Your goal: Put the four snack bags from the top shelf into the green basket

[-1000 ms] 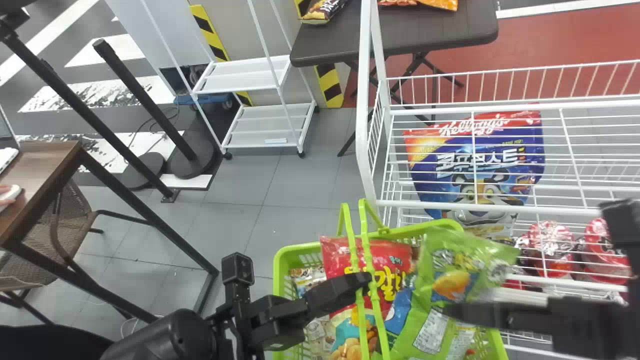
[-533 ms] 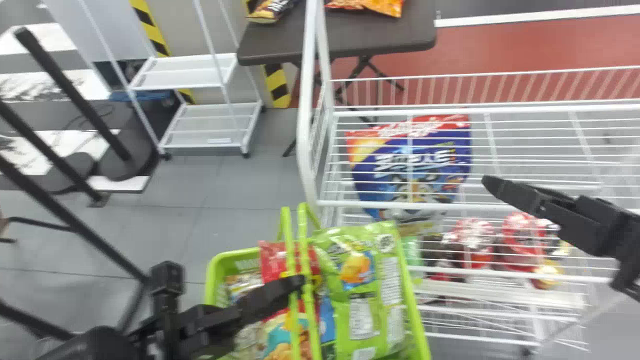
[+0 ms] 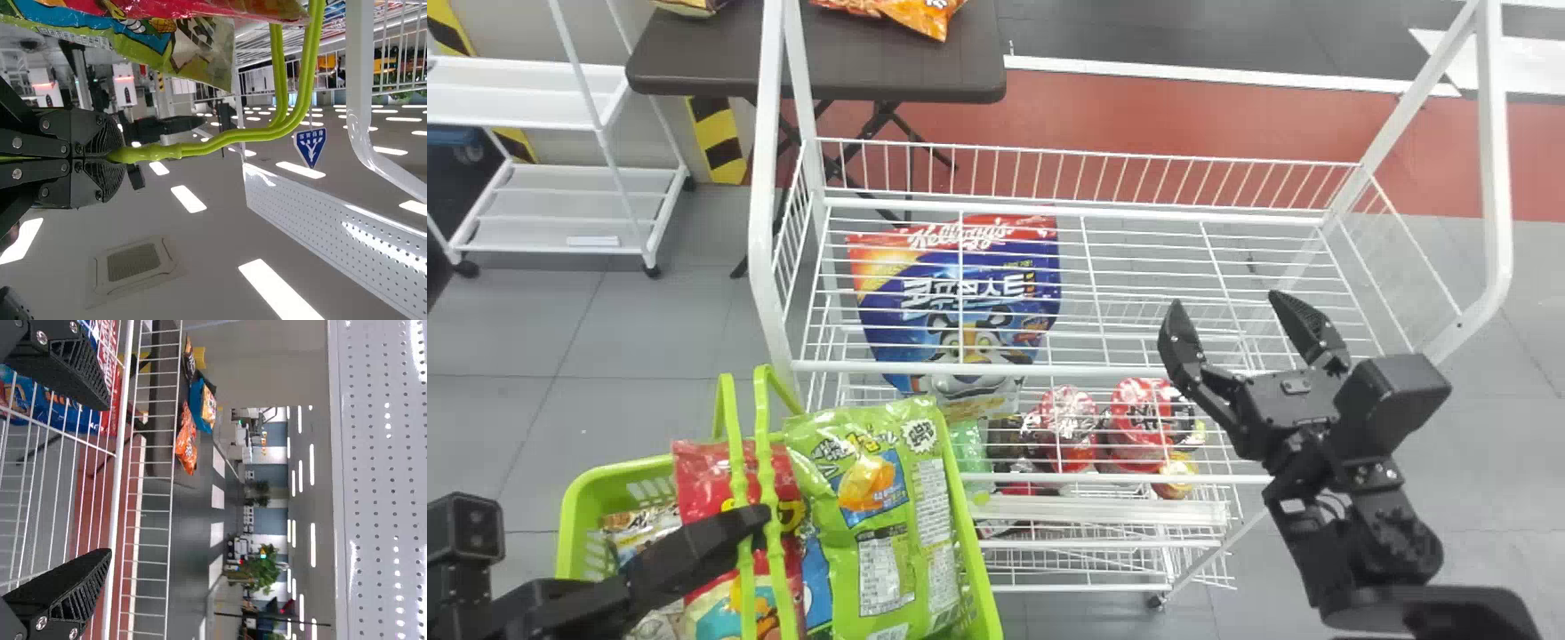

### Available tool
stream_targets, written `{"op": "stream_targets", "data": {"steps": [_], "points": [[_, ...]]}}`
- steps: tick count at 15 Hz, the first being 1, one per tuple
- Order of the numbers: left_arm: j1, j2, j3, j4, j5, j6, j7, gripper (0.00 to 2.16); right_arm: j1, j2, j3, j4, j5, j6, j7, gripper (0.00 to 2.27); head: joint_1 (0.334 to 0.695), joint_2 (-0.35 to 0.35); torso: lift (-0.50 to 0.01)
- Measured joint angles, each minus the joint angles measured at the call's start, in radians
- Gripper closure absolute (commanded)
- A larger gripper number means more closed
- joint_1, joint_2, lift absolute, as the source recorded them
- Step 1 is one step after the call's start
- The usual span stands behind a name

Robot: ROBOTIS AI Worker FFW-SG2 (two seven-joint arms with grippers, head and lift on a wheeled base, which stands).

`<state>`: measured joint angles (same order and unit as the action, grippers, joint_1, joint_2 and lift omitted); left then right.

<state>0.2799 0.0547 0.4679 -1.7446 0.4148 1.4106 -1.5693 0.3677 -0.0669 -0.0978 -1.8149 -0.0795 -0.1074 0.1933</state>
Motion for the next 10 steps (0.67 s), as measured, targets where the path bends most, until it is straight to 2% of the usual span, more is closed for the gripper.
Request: {"op": "stream_targets", "data": {"steps": [6,10], "points": [[0.009,0.005,0.003,0.002,0.018,0.0,0.0,2.15,0.037,0.058,-0.026,0.056,0.012,-0.065,0.006,0.05,0.695,-0.132,0.0],[0.019,0.005,0.004,0.024,0.021,-0.022,0.0,2.15,0.038,0.067,-0.023,0.055,0.02,-0.059,0.003,0.06,0.695,-0.122,0.0]]}}
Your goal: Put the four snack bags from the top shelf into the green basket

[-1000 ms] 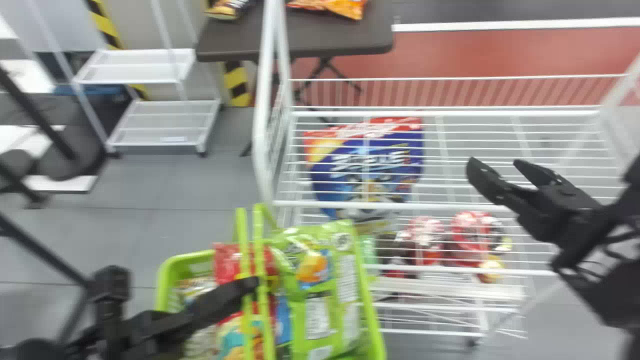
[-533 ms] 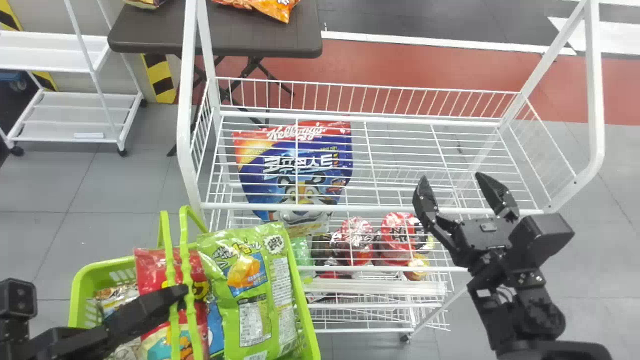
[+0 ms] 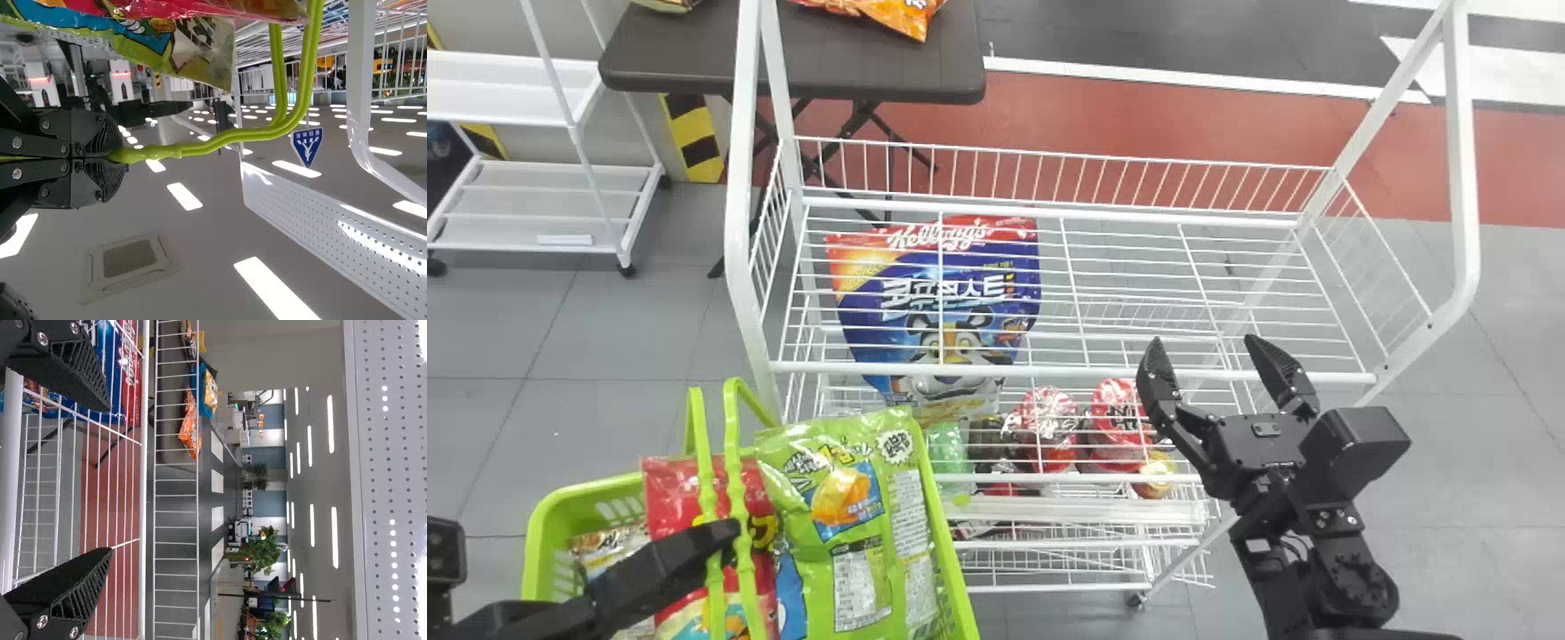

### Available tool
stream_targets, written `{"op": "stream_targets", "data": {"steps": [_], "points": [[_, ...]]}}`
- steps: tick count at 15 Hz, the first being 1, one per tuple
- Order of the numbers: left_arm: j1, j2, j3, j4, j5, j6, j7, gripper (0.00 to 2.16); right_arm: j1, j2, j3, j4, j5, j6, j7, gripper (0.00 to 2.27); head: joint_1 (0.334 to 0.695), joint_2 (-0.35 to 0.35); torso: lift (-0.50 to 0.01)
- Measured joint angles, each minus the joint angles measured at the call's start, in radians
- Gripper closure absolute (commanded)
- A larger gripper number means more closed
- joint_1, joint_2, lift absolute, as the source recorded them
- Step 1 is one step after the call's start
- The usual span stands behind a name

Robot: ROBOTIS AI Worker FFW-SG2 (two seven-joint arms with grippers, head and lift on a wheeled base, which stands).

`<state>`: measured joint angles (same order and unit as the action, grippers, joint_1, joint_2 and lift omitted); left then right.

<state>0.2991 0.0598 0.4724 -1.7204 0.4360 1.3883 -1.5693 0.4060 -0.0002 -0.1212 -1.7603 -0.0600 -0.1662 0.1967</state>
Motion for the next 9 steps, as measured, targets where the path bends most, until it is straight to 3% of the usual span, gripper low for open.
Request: {"op": "stream_targets", "data": {"steps": [9], "points": [[0.001,0.011,-0.005,0.022,0.0,-0.014,0.0,2.15,-0.003,0.0,0.016,0.002,-0.001,0.014,-0.002,0.08,0.695,-0.105,0.0]]}}
